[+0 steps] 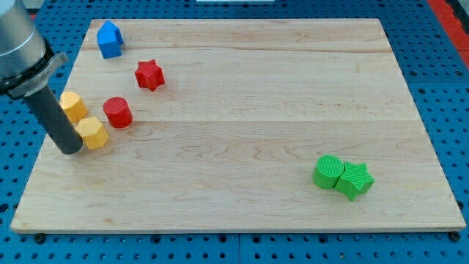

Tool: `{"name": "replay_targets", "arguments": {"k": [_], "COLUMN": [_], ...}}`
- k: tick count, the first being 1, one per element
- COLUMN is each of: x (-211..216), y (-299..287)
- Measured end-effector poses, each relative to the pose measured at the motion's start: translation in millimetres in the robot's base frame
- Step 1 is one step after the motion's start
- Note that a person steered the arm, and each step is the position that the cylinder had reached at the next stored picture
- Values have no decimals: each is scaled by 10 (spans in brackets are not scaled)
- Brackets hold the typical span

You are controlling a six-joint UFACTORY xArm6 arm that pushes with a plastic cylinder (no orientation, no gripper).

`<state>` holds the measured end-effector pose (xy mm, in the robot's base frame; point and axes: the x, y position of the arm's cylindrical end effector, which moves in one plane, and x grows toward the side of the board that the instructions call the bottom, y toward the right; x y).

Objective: Move yellow hexagon towards the bottom center of the board

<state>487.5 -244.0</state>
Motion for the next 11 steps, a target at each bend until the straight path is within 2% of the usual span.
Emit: {"name": "replay_targets", "arguments": {"k": [1,2,3,4,5,6,7,8,9,10,11], "x": [-361,-395,-395,-89,288,299,342,673,648,123,78], "y": [-70,93,568,815,735,600,1176,1356,1423,788,-16]}}
